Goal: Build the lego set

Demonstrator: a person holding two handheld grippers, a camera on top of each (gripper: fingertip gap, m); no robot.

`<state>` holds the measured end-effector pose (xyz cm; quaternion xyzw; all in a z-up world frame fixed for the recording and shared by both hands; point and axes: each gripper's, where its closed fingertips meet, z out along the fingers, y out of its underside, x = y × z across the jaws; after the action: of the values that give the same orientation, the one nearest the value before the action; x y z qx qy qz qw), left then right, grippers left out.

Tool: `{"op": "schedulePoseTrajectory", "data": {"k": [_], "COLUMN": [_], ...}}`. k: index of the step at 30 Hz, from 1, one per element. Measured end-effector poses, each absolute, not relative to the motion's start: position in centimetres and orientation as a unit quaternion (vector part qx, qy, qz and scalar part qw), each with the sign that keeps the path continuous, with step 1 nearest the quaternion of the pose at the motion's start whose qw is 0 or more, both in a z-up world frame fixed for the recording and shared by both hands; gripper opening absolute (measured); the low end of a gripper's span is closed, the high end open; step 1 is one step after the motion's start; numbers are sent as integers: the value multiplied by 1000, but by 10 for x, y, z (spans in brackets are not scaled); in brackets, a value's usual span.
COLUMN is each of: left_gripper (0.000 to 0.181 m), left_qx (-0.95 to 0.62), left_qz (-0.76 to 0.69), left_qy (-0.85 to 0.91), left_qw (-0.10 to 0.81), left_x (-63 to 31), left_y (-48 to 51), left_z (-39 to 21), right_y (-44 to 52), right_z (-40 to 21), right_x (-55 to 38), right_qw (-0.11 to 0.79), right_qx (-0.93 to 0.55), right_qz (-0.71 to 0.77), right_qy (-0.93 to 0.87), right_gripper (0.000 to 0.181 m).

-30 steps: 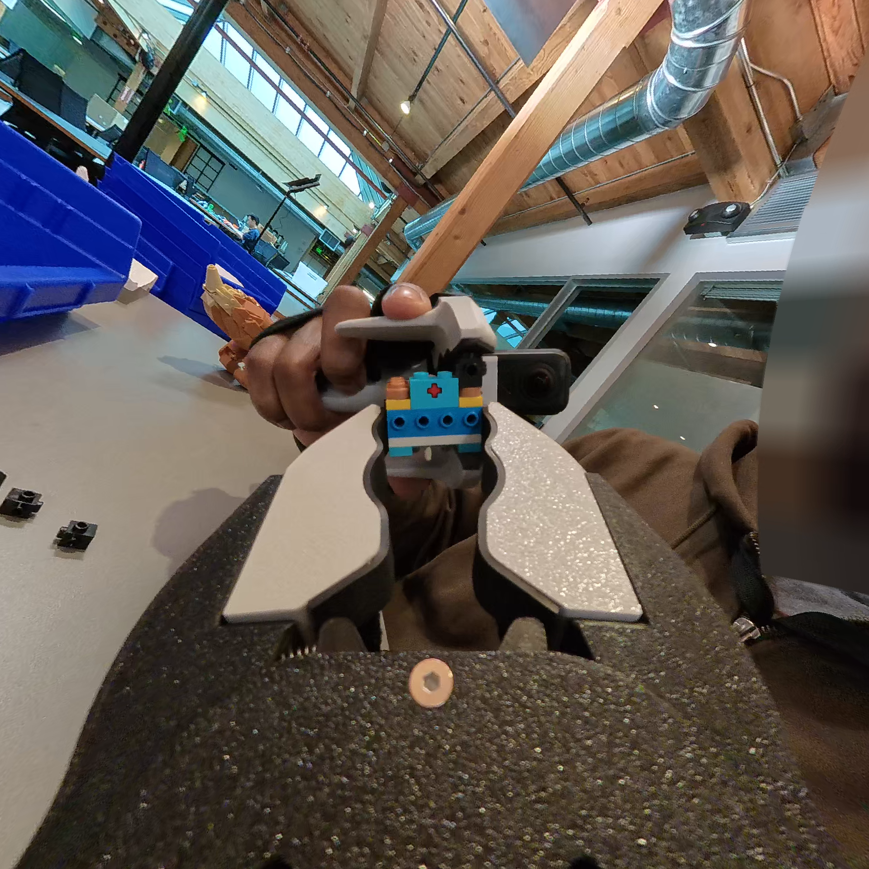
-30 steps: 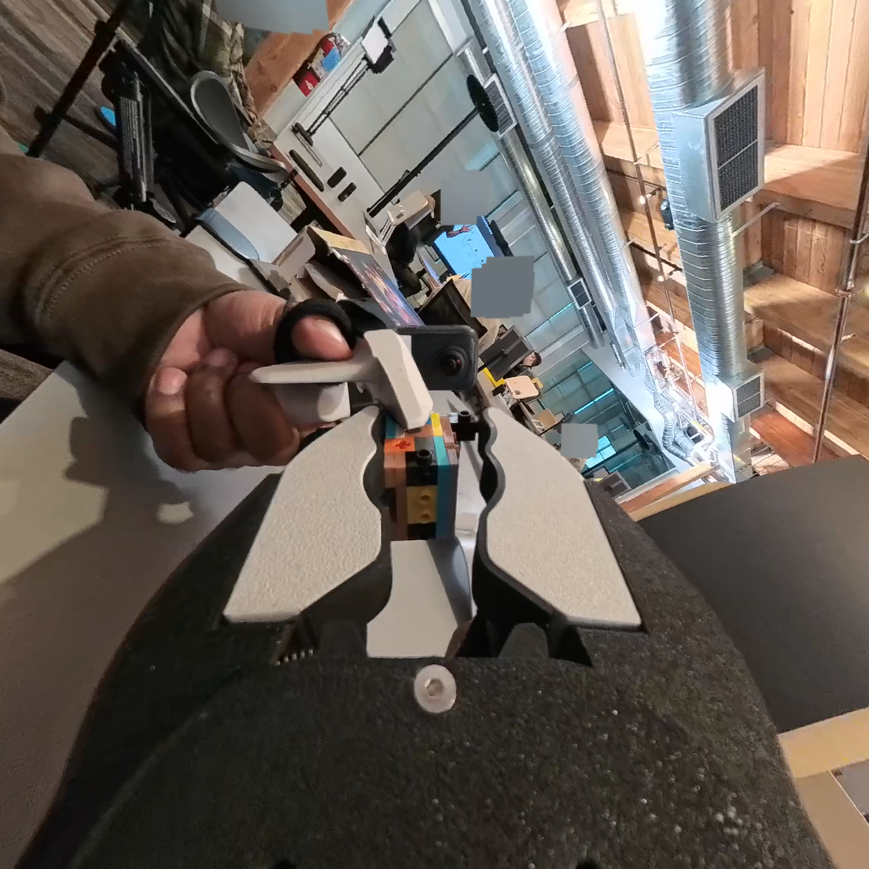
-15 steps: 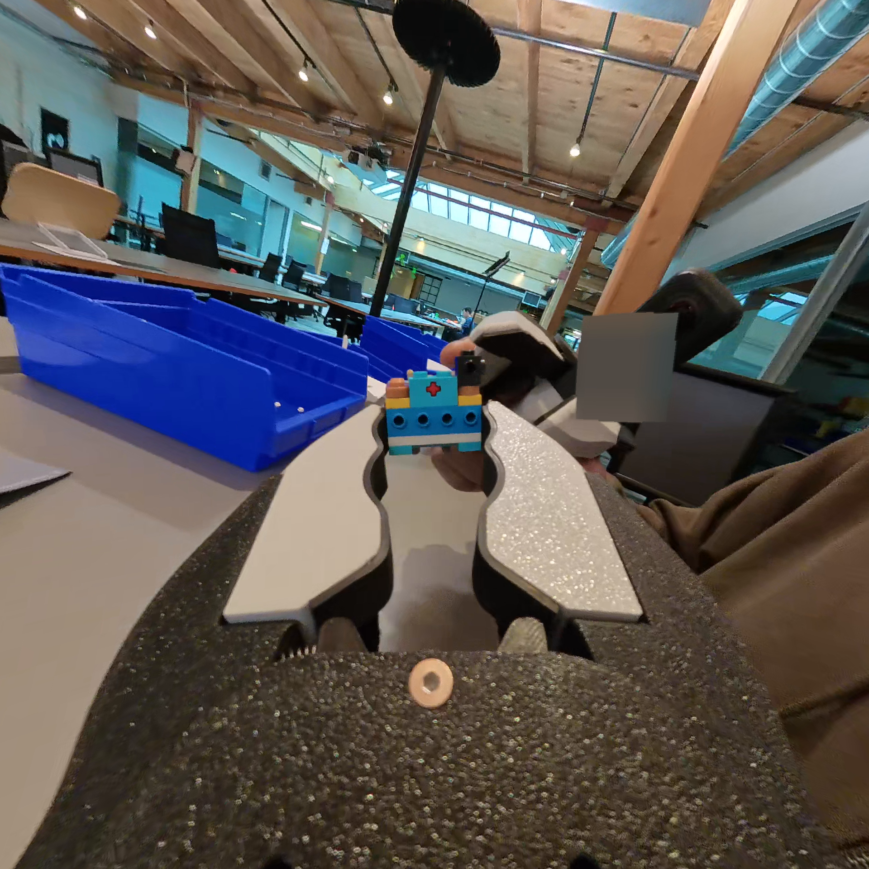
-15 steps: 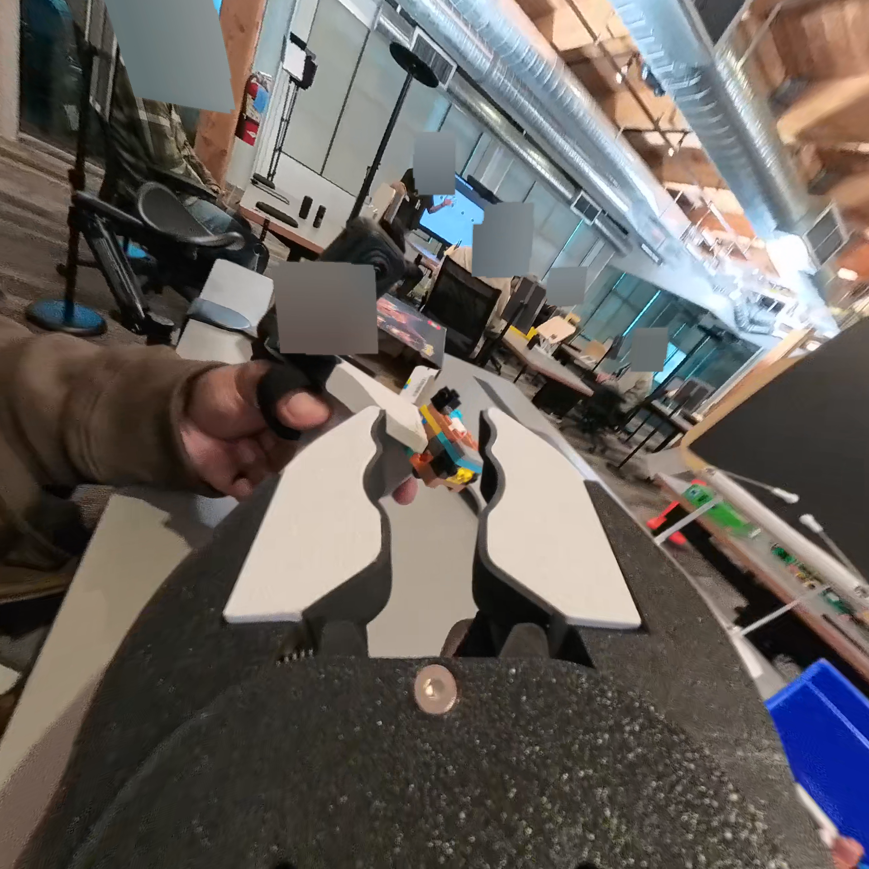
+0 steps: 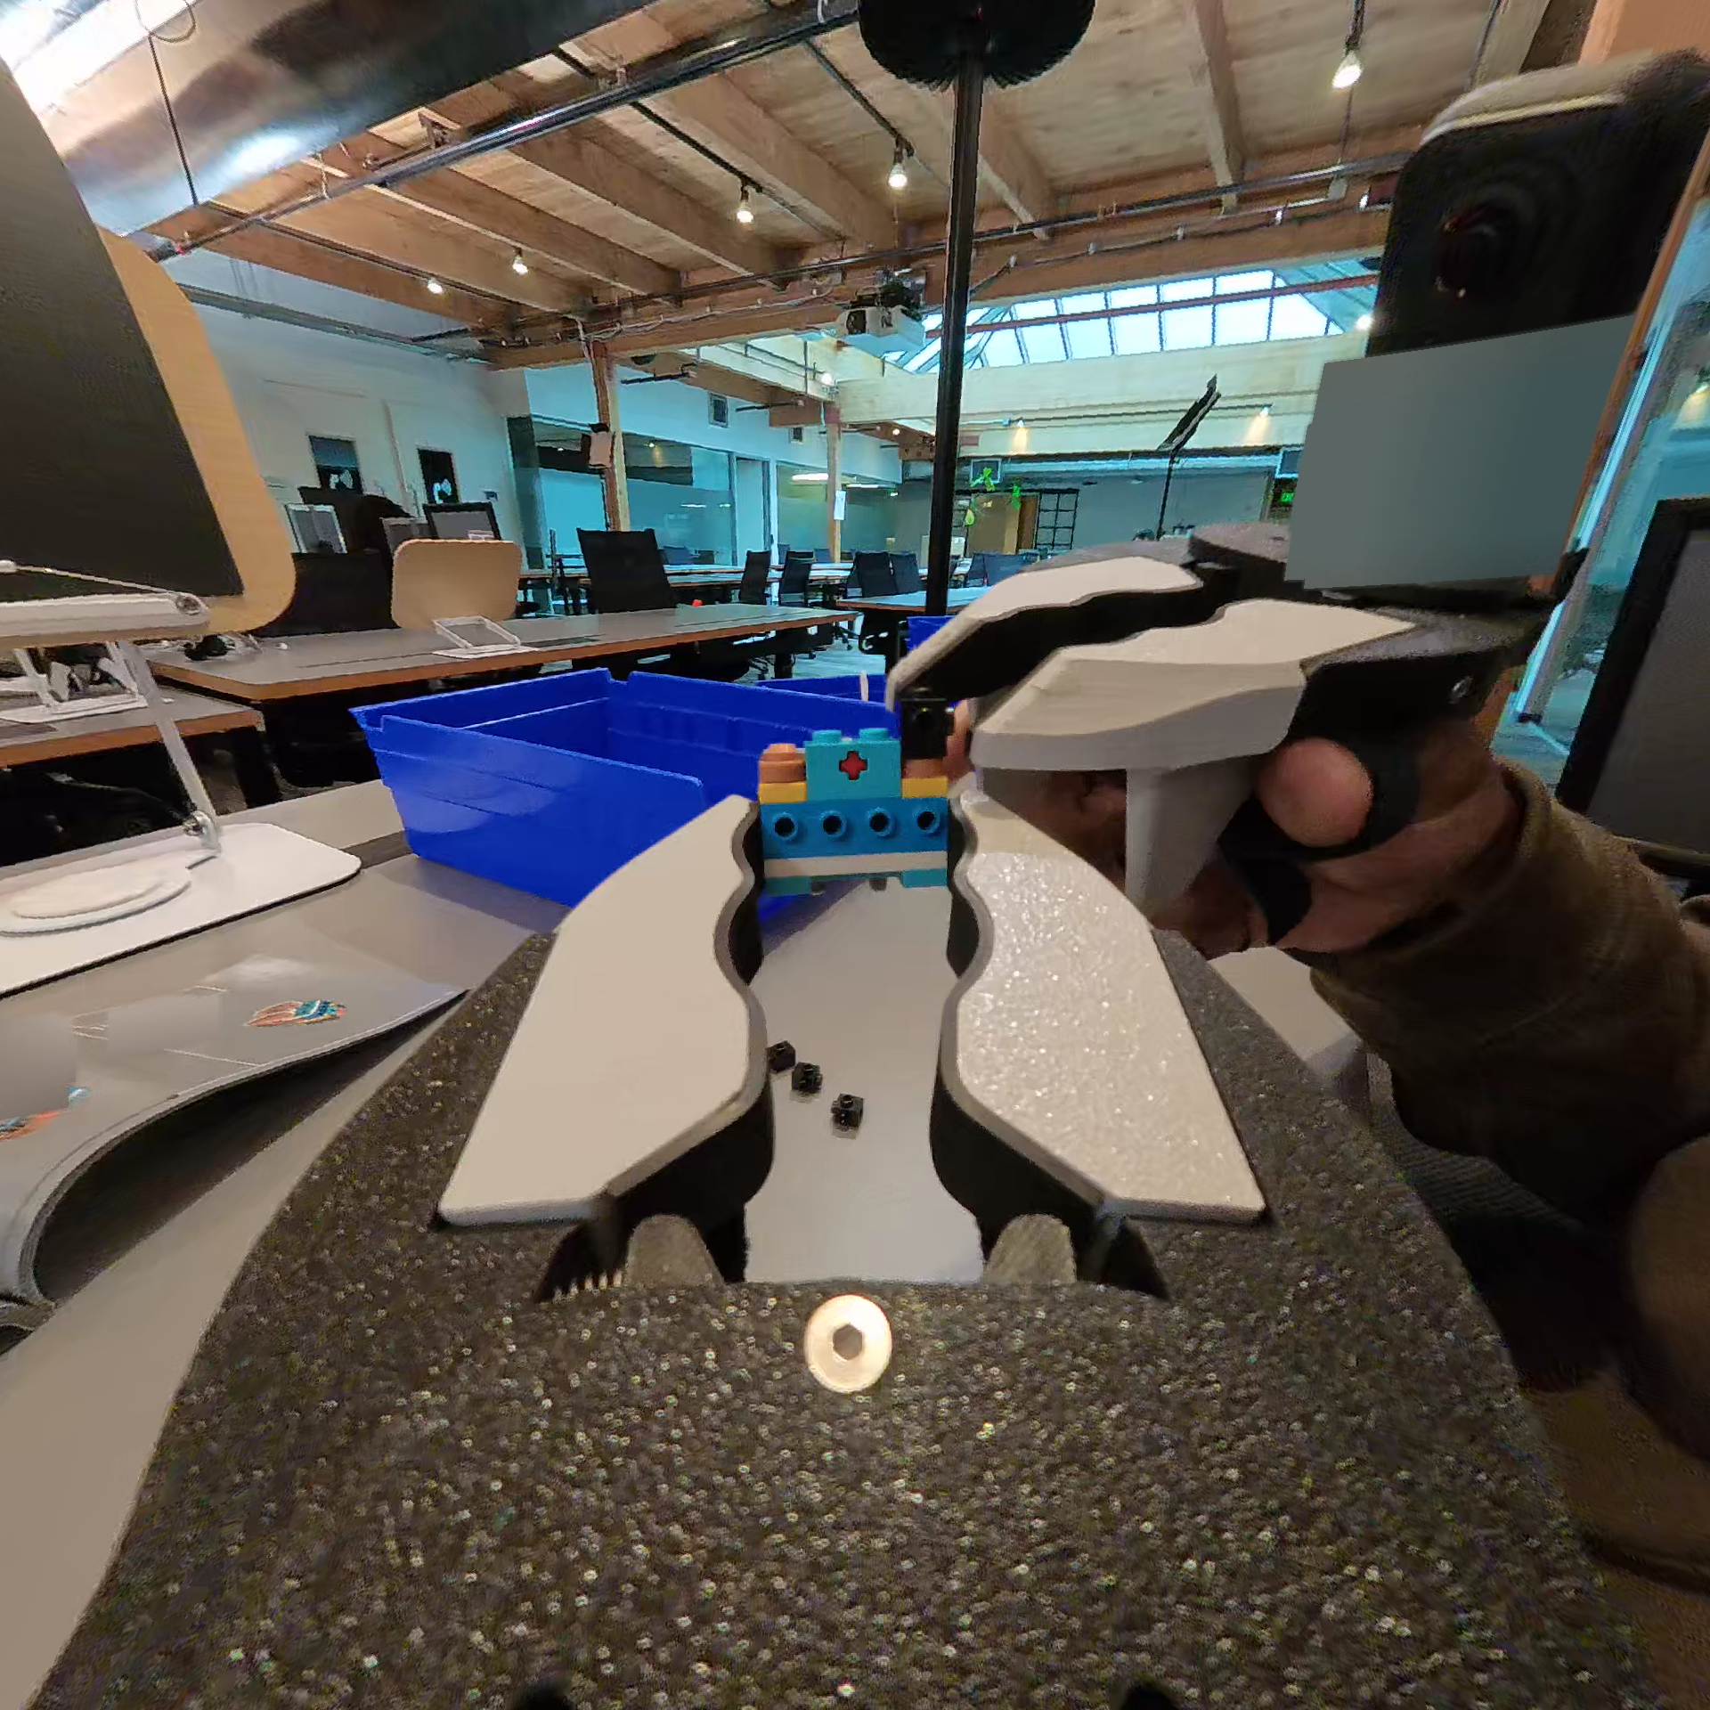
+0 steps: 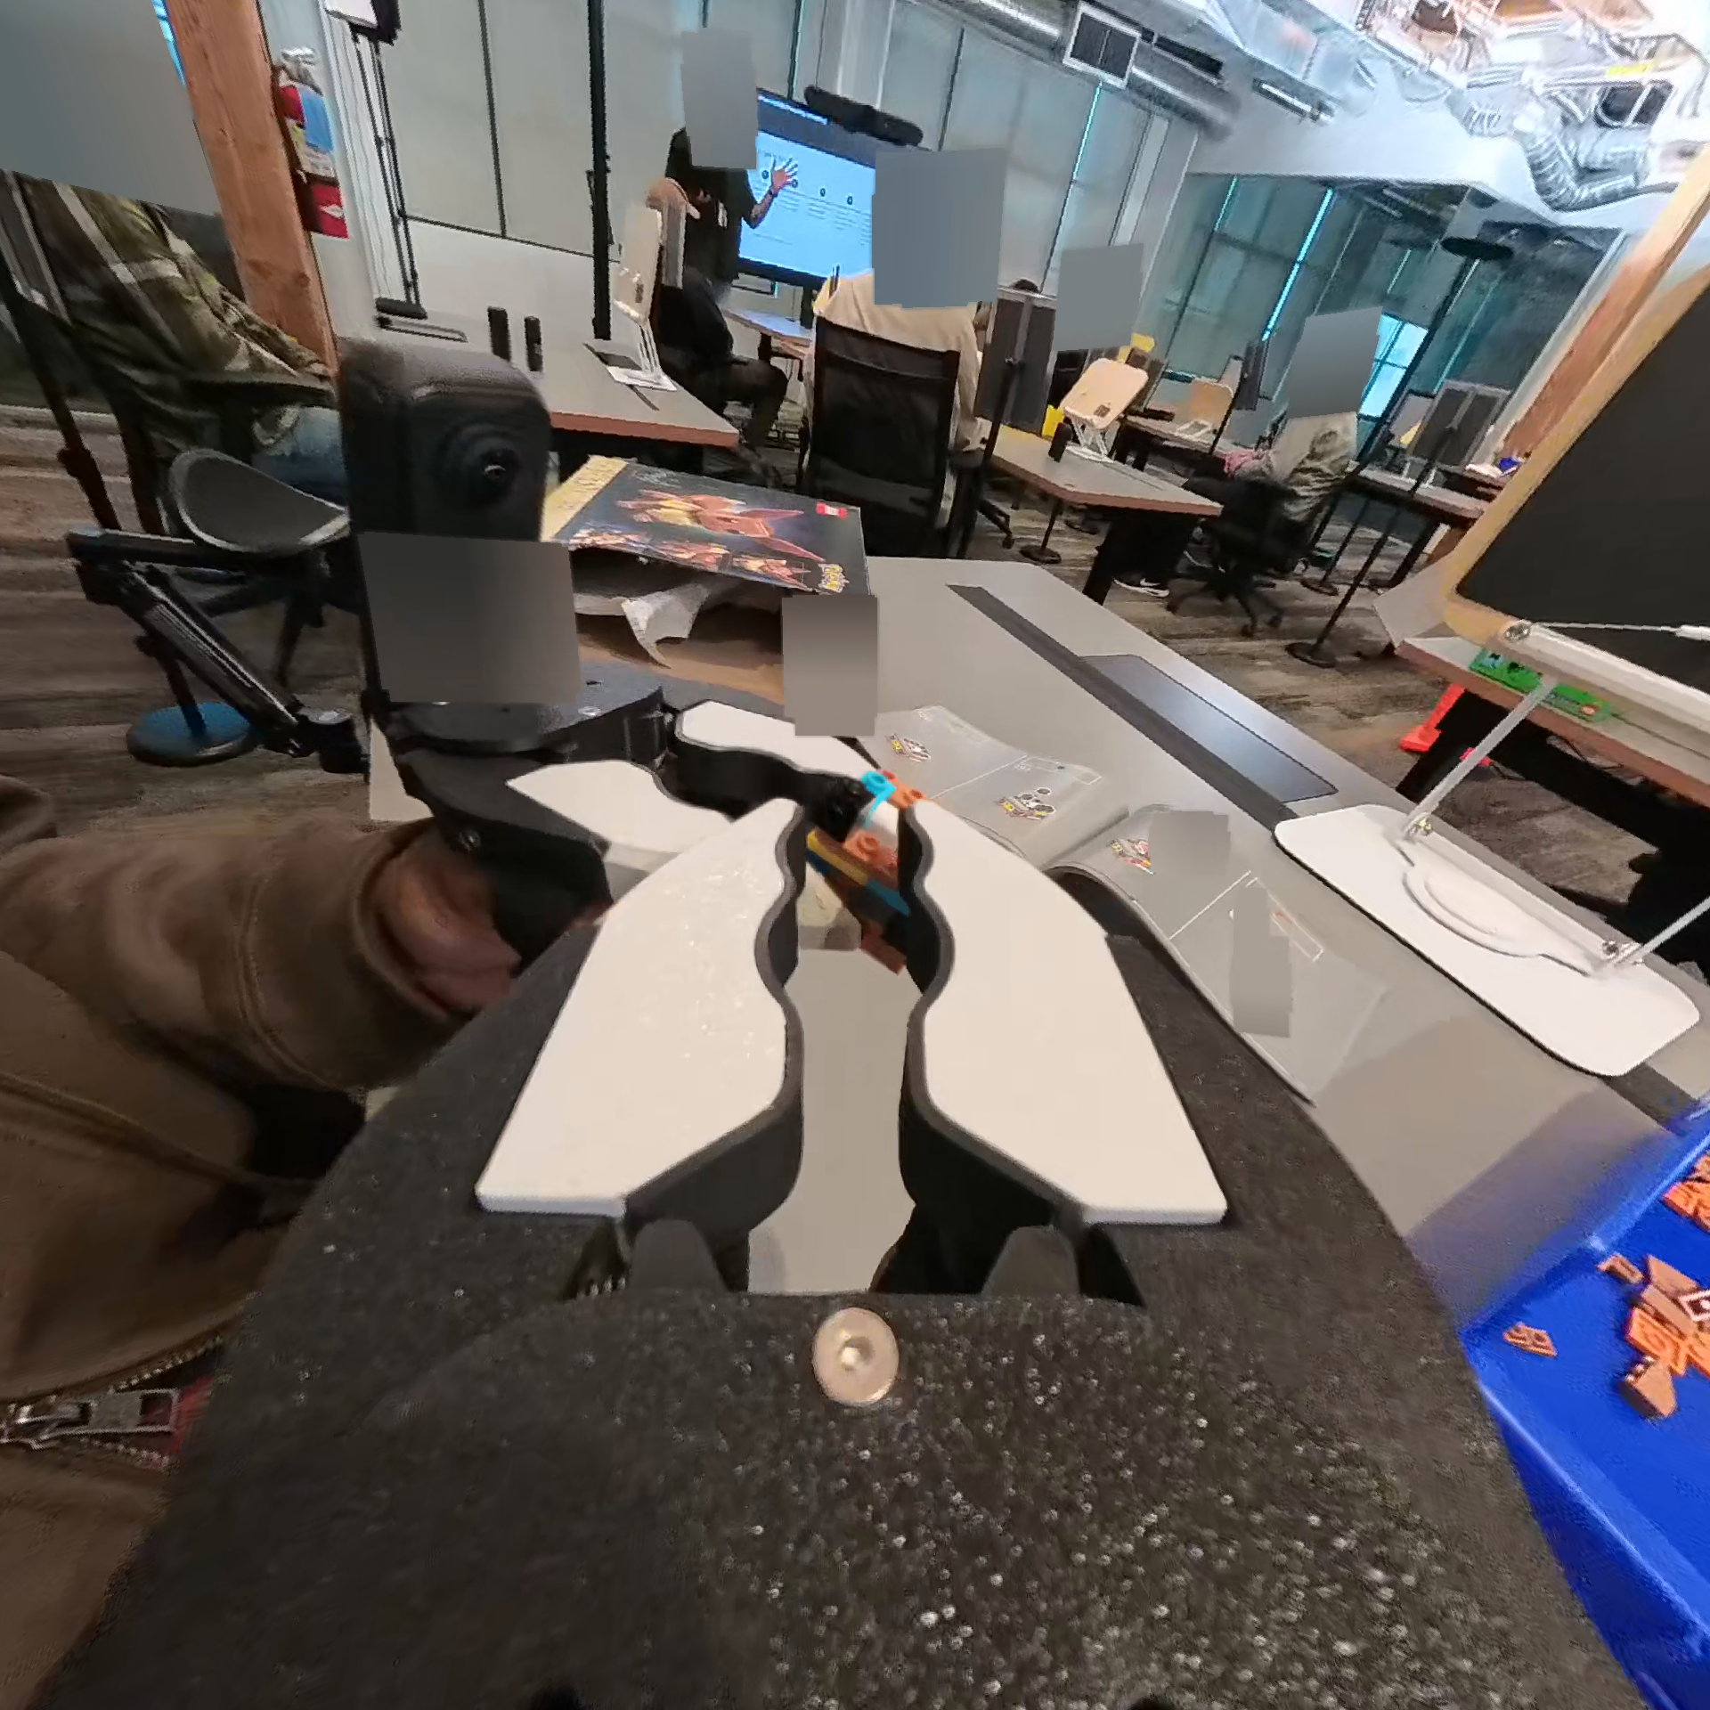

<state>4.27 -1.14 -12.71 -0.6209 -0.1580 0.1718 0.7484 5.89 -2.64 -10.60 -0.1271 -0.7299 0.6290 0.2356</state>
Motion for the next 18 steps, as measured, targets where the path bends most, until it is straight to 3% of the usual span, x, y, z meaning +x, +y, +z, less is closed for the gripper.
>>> {"op": "schedulePoseTrajectory", "data": {"k": [18], "left_gripper": [37], "left_qx": [-633], "left_qz": [168], "left_qy": [-155], "left_qw": [739], "left_x": [42], "left_y": [-8], "left_z": [-132], "right_y": [-27], "right_z": [-111], "right_x": [57], "right_qw": [215], "right_qx": [-143], "right_qz": [635], "right_qy": [-728], "right_gripper": [12]}}
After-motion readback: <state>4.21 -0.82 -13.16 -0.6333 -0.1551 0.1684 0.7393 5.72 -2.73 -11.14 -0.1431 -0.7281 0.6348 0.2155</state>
